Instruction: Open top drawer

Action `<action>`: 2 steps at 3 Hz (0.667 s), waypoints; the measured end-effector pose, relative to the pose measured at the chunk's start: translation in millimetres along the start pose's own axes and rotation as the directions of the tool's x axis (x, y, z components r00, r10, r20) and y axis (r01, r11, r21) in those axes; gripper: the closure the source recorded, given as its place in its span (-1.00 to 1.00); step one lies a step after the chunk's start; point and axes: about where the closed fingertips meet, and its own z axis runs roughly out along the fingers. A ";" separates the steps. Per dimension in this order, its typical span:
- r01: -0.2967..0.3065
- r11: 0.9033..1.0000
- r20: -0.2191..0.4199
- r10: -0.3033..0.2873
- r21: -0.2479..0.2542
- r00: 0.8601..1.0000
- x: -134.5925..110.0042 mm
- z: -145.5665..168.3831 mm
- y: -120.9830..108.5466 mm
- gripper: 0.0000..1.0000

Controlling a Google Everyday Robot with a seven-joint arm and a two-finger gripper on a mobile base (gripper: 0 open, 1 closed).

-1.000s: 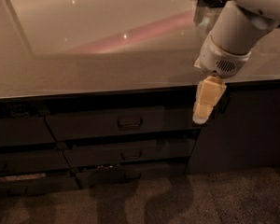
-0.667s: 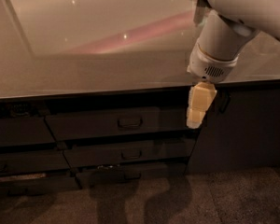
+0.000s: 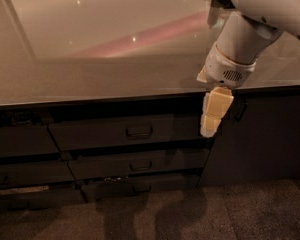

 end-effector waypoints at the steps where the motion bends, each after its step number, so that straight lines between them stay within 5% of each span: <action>1: 0.025 0.999 0.045 -0.023 -0.024 0.999 -10.9 3.6 0.7 -1.00; 2: 0.025 0.999 0.045 -0.023 -0.024 0.999 -10.9 3.6 0.7 -1.00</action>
Offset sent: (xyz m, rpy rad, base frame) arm 0.0012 0.0122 -0.0014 0.0507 0.0151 0.0350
